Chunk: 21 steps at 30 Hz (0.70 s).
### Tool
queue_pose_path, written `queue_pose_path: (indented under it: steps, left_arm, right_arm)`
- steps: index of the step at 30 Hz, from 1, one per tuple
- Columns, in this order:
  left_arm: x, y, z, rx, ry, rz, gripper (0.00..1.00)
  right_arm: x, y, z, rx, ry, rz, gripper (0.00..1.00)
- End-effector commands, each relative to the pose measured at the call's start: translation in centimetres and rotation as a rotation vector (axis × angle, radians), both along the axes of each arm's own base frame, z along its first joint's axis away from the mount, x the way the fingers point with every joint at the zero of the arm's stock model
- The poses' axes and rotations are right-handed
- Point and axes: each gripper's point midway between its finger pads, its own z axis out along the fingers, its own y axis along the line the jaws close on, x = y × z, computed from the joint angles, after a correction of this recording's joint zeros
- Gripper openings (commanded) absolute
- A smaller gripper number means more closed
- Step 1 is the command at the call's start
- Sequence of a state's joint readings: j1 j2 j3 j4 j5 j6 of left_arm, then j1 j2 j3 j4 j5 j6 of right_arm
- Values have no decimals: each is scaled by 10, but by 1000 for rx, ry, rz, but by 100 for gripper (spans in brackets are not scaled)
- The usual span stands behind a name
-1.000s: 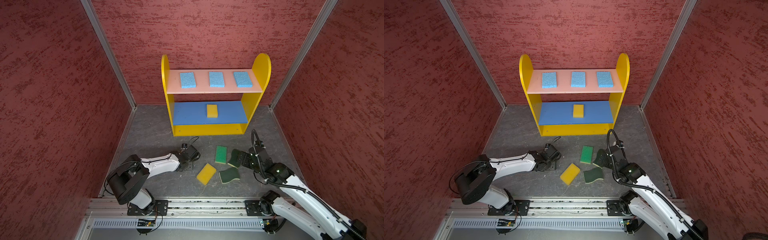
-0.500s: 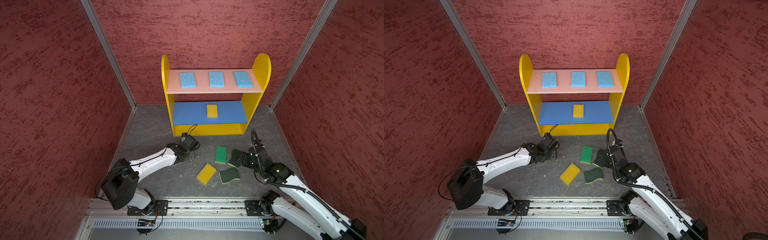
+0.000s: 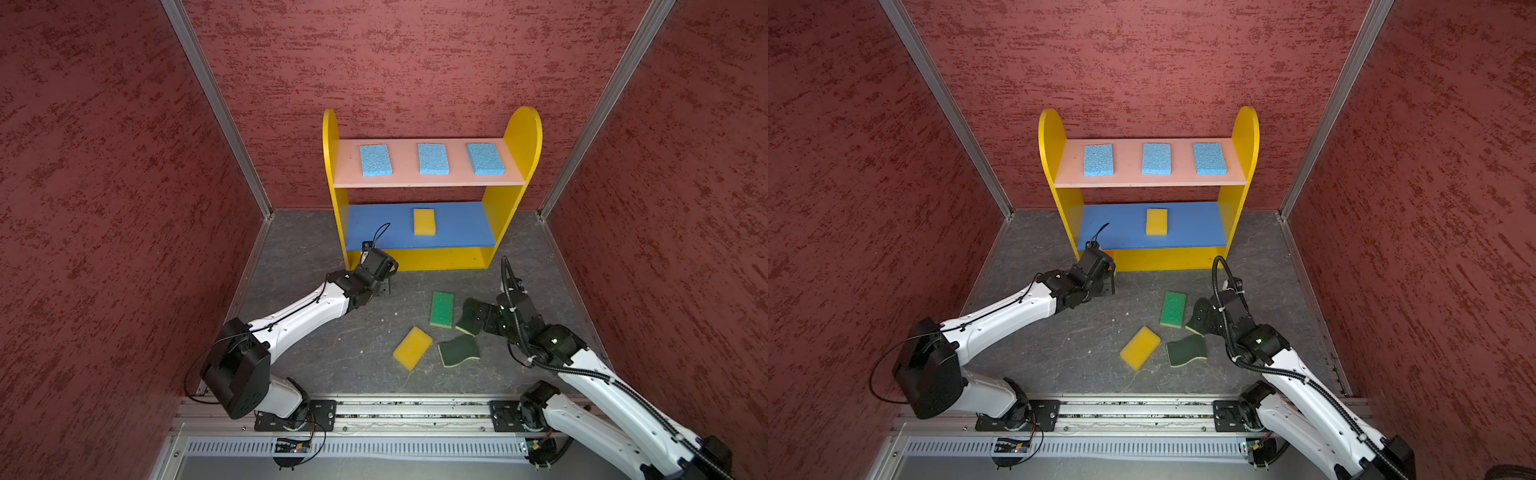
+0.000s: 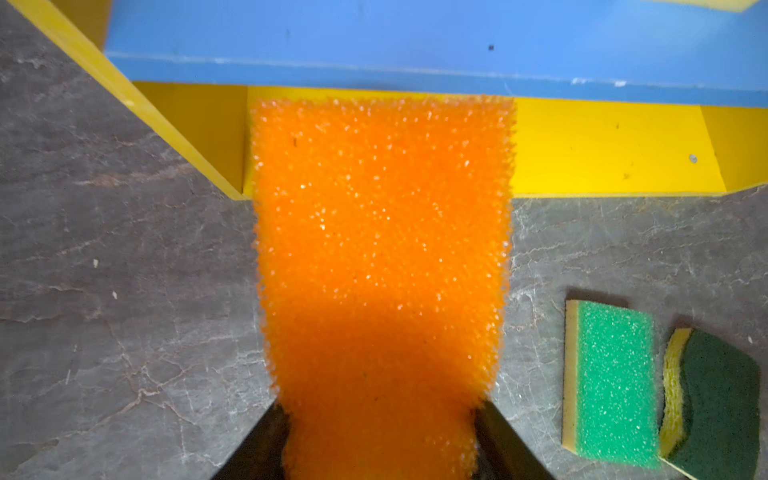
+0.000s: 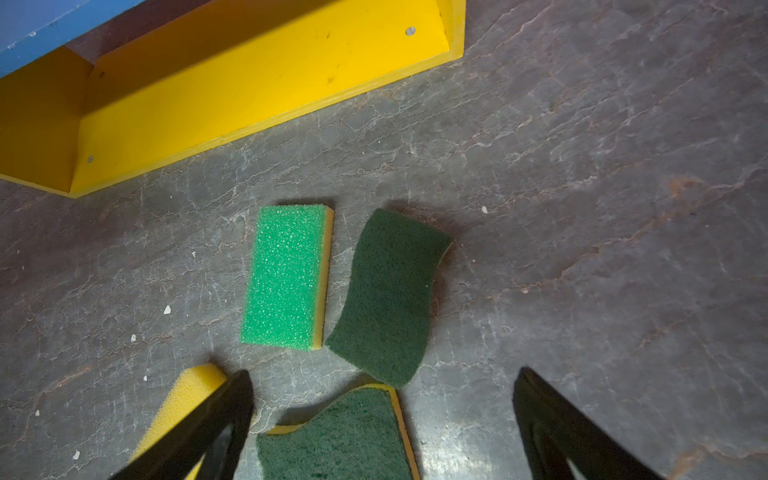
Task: Place and organize the cleaning sponges onto the shelf
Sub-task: 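Carry the orange sponge with the left gripper up to the blue lower shelf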
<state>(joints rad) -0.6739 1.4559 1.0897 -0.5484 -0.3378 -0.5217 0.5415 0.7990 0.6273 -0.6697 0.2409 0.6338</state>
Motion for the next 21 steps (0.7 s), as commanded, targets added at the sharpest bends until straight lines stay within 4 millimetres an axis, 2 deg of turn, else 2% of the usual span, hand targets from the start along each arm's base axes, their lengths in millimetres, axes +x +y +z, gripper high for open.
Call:
queue_pose_path:
  steps: [1, 17, 21]
  left_arm:
    - [21, -2, 17, 9, -73, -1, 58]
    - [78, 6, 48, 46, -215, 19, 58]
    - [90, 9, 48, 53, -231, 28, 58]
  right_arm:
    - [14, 3, 25, 10, -75, -3, 99]
    - [22, 9, 40, -1, -94, 22, 99]
    - [24, 12, 40, 4, -93, 31, 99]
